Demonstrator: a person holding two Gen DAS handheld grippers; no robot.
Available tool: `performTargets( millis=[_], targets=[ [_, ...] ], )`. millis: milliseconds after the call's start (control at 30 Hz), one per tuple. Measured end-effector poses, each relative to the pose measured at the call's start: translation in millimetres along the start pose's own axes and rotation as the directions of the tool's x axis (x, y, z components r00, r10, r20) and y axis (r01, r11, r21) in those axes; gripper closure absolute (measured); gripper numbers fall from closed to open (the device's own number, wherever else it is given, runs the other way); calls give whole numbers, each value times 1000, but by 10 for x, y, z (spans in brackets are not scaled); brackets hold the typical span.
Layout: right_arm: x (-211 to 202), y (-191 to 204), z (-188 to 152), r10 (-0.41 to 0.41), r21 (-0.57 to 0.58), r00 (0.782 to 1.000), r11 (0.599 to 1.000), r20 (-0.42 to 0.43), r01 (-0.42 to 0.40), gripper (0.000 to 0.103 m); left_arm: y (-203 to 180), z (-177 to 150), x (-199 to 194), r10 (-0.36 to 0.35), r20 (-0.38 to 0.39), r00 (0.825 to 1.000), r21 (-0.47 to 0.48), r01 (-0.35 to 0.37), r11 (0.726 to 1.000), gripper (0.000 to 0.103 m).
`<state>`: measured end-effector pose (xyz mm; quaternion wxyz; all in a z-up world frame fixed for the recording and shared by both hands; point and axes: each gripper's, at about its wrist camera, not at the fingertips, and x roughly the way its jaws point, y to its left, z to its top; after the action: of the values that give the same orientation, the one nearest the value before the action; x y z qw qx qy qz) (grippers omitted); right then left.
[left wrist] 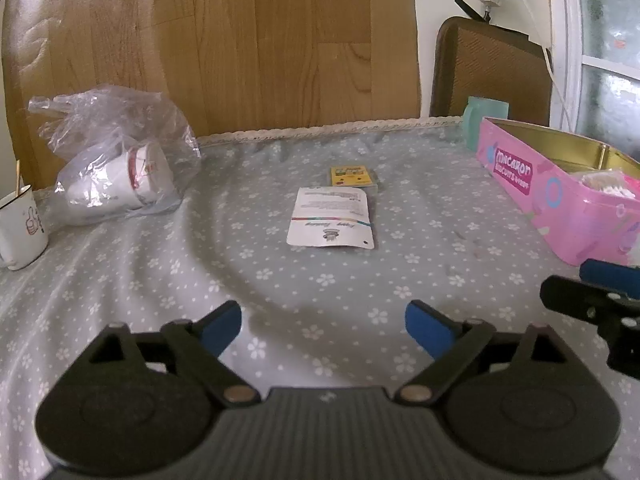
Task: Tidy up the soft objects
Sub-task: 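Move the right gripper toward the yellow card pack, then grasp the yellow card pack with the right gripper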
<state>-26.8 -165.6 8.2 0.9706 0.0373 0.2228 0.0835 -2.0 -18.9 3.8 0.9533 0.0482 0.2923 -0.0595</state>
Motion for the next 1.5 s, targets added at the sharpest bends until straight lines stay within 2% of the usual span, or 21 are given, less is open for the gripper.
performTargets(
  millis=[400,467,533,633,833,933,1133,1167,1200,1233,1267,1333,1400,1500],
  targets=[
    [279,67,113,48,12,997,999,-61,-47,48,21,9,2,-3,-3,1000,-15,3,1000,10],
    [365,73,158,48,15,997,999,-58,-47,48,63,22,24,14,-14,1000,-38,-15,999,11],
    [450,64,206,40,6,997,999,-61,-40,46,131,33,36,-13,-22,1000,-72,12,997,10],
    [626,46,313,52,22,995,998,-80,-50,44,170,36,13,36,-2,999,-95,-36,995,9],
    [1231,86,652,51,40,992,998,-116,-47,41,208,54,-1,113,22,993,-122,-110,987,8],
    [1569,120,808,53,63,989,997,-139,-45,33,222,64,19,107,19,994,-122,-104,987,8],
    [2305,283,980,-12,57,973,998,-231,26,29,227,74,34,95,20,995,-124,-92,988,7],
    [2420,289,982,-18,65,966,997,-259,36,26,238,76,42,92,19,996,-126,-89,988,8],
    [2479,299,981,-21,69,969,997,-246,39,19,246,78,50,89,18,996,-129,-86,988,7],
    [2541,327,991,-34,51,966,998,-254,48,19,252,79,57,86,16,996,-132,-83,988,7],
    [2583,355,1002,-47,25,966,998,-255,55,19,255,80,60,83,15,996,-134,-80,988,7],
    [2632,428,1014,-38,-57,964,998,-263,24,42,260,81,64,79,12,997,-139,-76,987,7],
    [2630,414,1026,-97,-114,965,991,-245,70,42,268,81,68,76,10,997,-144,-73,987,7],
    [2570,189,1037,-181,-81,958,983,-223,167,42,277,85,75,74,7,997,-150,-72,986,8]
  ],
)
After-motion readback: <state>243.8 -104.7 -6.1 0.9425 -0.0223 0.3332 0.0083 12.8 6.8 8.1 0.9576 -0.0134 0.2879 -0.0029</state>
